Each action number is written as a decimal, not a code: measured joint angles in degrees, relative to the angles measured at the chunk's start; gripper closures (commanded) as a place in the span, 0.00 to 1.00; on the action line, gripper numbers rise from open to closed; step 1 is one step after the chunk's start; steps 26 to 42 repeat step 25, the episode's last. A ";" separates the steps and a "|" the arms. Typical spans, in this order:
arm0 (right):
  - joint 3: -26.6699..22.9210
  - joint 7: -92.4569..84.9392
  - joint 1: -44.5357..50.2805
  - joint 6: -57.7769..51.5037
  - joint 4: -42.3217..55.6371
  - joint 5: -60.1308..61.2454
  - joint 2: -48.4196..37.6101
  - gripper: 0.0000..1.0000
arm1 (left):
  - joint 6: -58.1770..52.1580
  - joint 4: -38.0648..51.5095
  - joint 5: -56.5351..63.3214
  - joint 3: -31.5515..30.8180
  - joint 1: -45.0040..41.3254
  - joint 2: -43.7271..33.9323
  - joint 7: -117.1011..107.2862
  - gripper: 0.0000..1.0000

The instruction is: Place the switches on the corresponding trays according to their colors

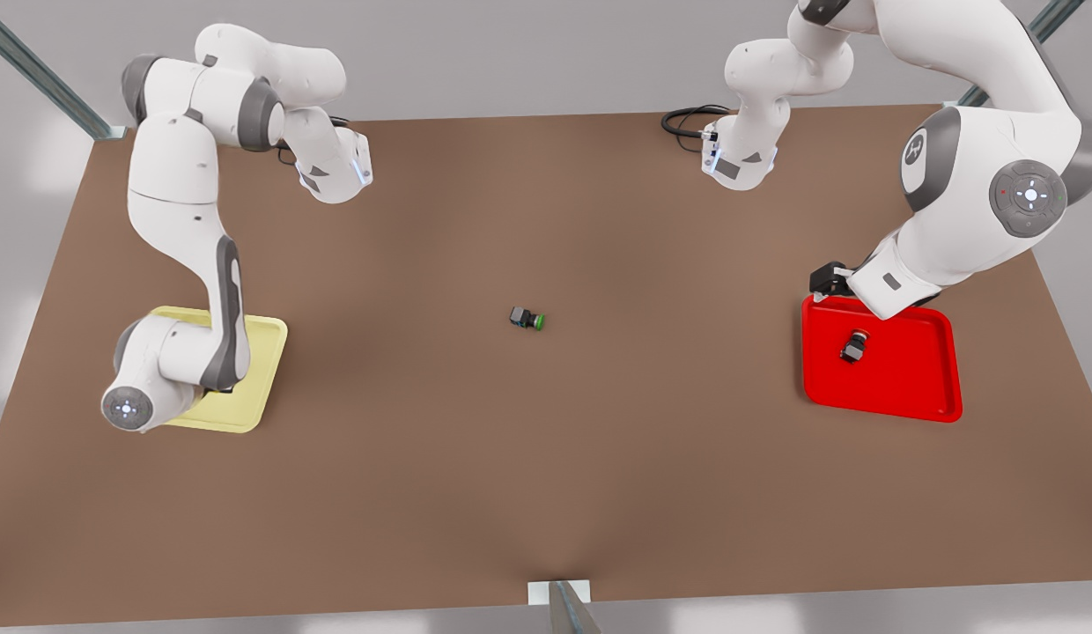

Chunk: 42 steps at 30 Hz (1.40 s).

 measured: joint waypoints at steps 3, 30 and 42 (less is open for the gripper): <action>0.02 -4.64 -0.05 2.25 0.11 -0.62 0.40 0.00 | -0.01 0.00 0.00 0.00 0.00 0.00 0.00 0.00; 13.12 -16.20 -2.87 -26.55 24.89 1.31 -22.55 0.00 | -0.17 0.06 0.07 -0.03 0.01 -0.01 -0.04 0.00; 13.12 -16.20 -2.87 -26.55 24.89 1.31 -22.55 0.00 | -0.17 0.06 0.07 -0.03 0.01 -0.01 -0.04 0.00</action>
